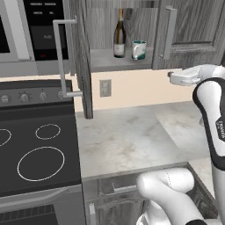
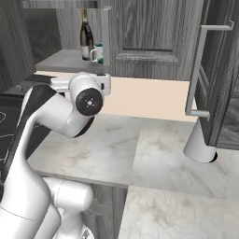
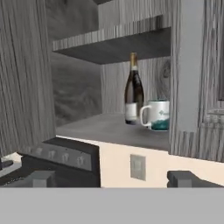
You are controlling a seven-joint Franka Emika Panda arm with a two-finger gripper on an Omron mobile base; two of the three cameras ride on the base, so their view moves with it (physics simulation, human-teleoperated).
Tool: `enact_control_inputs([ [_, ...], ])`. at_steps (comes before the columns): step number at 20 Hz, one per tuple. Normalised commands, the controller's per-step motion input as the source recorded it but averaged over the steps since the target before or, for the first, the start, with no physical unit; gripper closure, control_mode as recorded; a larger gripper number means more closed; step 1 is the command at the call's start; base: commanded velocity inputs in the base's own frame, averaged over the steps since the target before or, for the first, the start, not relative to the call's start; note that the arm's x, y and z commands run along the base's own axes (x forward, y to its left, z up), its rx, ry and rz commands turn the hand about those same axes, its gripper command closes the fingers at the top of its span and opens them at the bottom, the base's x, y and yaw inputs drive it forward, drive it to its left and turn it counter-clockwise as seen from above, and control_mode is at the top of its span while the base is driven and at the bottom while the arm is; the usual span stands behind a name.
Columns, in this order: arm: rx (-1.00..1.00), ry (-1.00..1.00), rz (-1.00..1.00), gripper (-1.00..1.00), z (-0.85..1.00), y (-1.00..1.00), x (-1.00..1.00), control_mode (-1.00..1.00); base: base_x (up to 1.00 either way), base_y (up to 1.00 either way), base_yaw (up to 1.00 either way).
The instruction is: Open the cabinet directly in front. Then move the wine and the mug to the dining counter with the candle on it.
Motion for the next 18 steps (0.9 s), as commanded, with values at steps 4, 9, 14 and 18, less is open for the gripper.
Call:
enact_control_inputs([
  [4,0.01,-0.19,-0.49,-1.0,0.02,-0.84,0.03,-1.0,0.0,0.0,0.0],
  [9,0.01,-0.03,-0.06,-1.0,0.0,-0.19,0.0,-1.0,0.0,0.0,0.0],
  [14,0.01,0.0,0.0,-1.0,0.04,-0.1,0.07,-1.0,0.0,0.0,0.0],
  [18,0.07,-0.01,0.0,-1.0,0.34,-0.3,0.18,-1.0,0.0,0.0,0.0],
])
